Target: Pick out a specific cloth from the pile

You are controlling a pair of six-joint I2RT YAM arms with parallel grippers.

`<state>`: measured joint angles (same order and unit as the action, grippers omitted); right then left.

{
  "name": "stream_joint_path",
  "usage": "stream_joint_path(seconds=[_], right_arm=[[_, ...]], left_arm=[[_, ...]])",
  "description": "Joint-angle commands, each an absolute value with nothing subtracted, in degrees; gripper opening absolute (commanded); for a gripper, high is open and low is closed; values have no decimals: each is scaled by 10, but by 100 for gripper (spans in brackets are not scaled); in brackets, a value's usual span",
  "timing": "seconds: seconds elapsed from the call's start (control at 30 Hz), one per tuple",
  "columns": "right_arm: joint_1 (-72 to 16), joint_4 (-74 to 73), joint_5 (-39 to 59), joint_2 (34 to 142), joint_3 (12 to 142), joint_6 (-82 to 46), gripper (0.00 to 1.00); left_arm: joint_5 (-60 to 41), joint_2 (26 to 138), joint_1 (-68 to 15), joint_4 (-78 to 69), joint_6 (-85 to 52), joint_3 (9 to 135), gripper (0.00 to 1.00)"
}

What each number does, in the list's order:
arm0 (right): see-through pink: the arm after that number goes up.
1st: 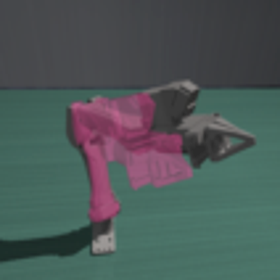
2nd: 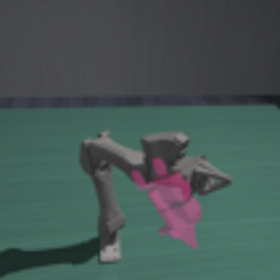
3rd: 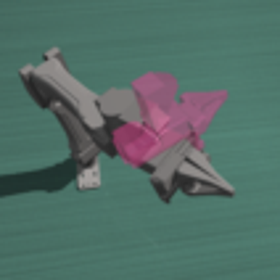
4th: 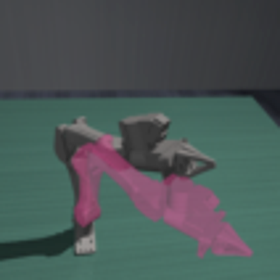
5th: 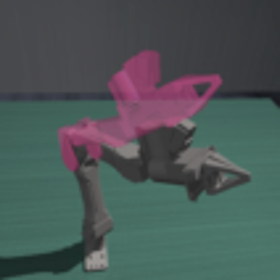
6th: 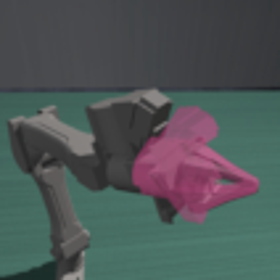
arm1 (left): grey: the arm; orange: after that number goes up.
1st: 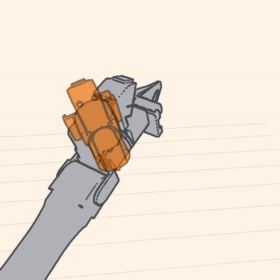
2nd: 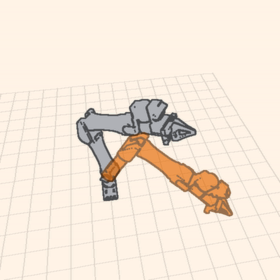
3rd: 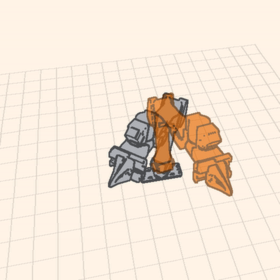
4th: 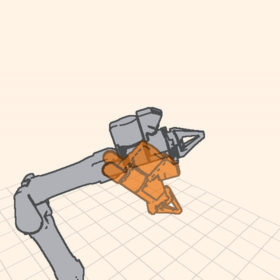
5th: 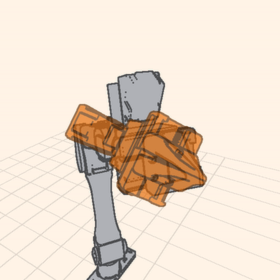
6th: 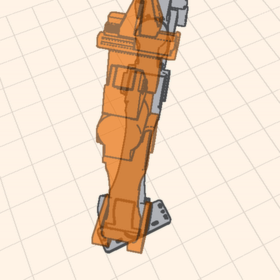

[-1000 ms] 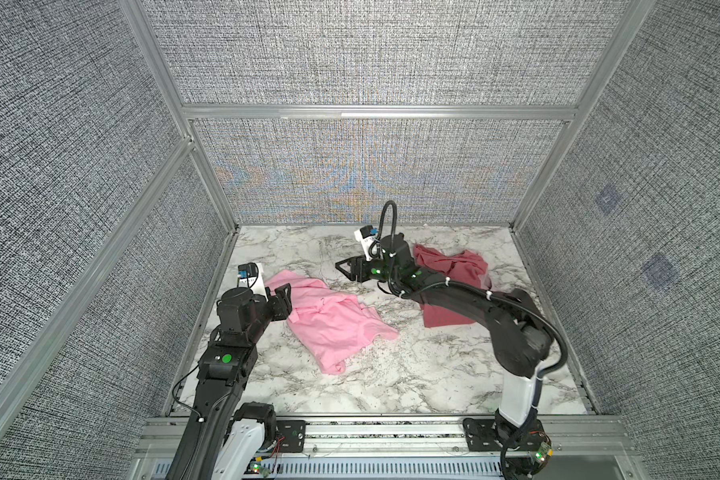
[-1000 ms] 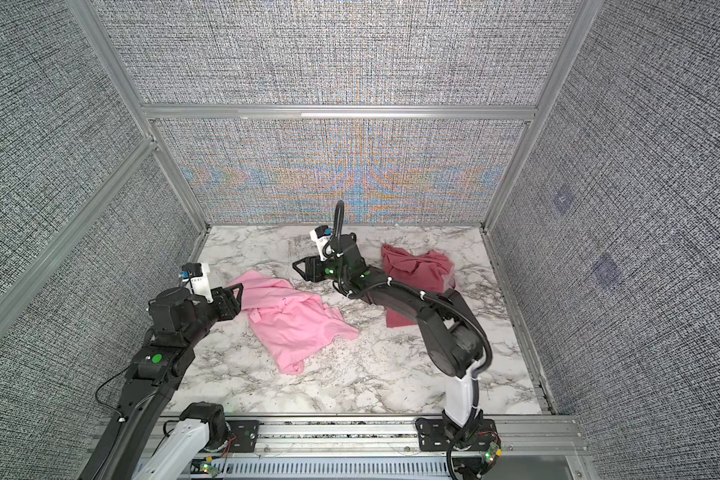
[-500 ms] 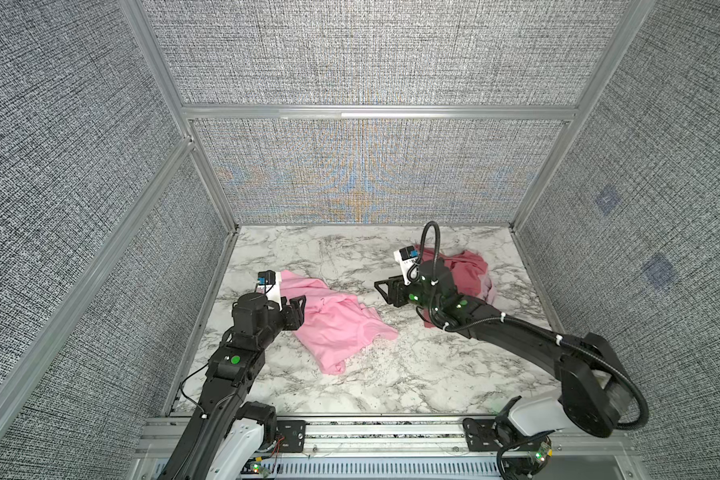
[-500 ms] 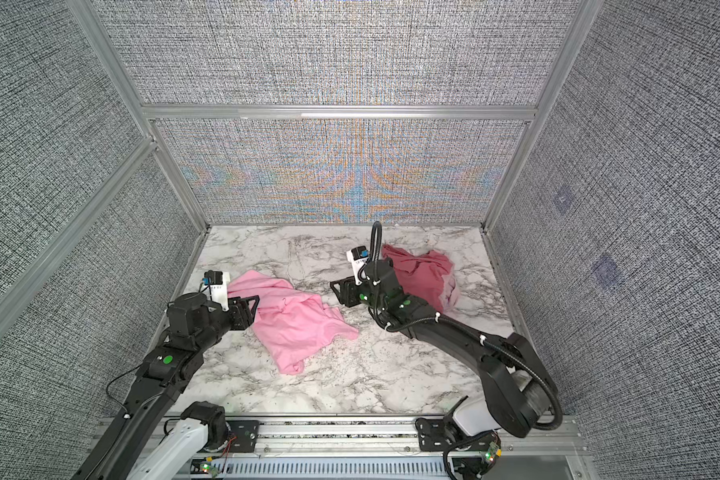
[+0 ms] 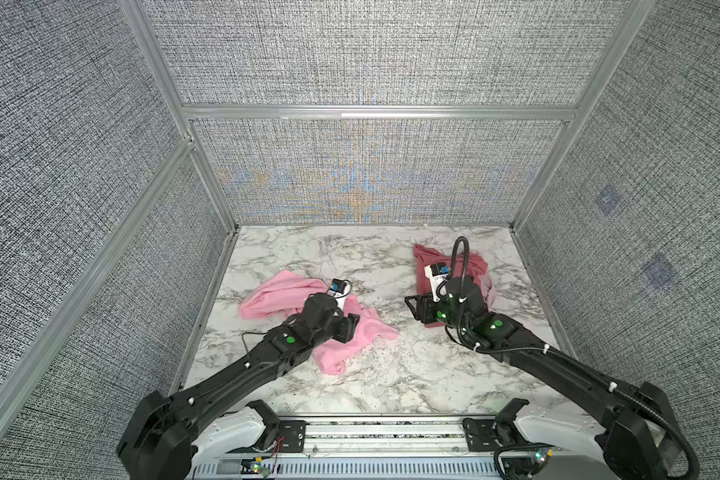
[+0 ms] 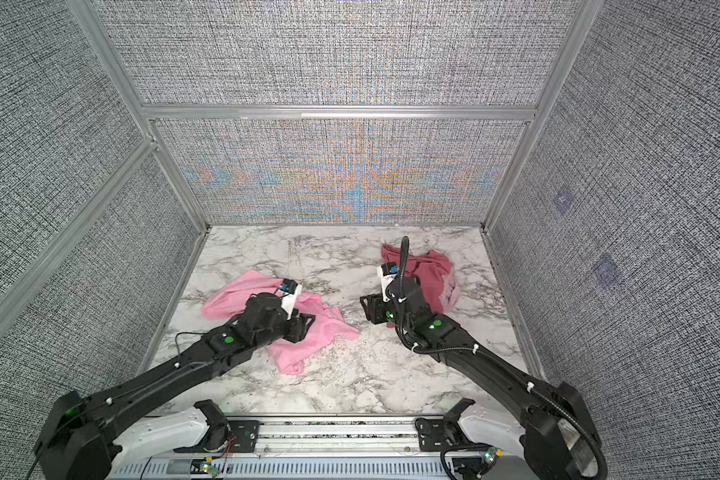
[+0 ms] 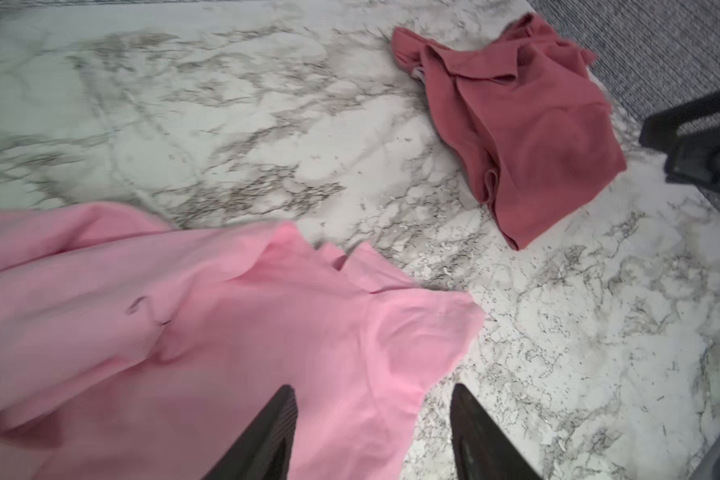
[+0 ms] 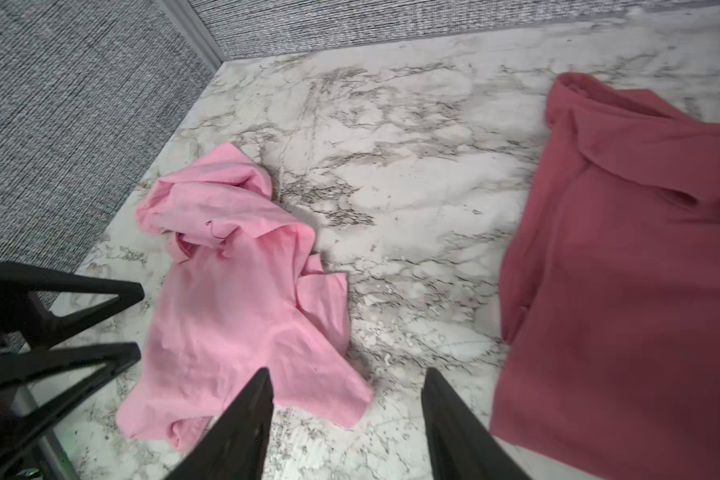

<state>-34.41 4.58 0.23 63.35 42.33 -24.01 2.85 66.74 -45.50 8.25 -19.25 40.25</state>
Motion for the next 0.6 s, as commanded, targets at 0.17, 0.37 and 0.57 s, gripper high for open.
stream_joint_path(seconds=[0.17, 0.37, 0.57], right_arm=[[-272, 66, 0, 524, 360, -272, 59], [-252, 70, 7, 494, 338, -270, 59], [-239, 61, 27, 500, 332, -273, 59]], left_arm=[[44, 864, -519, 77, -160, 518, 65], [61, 954, -549, 101, -137, 576, 65], [59, 992, -555, 117, -124, 597, 65]])
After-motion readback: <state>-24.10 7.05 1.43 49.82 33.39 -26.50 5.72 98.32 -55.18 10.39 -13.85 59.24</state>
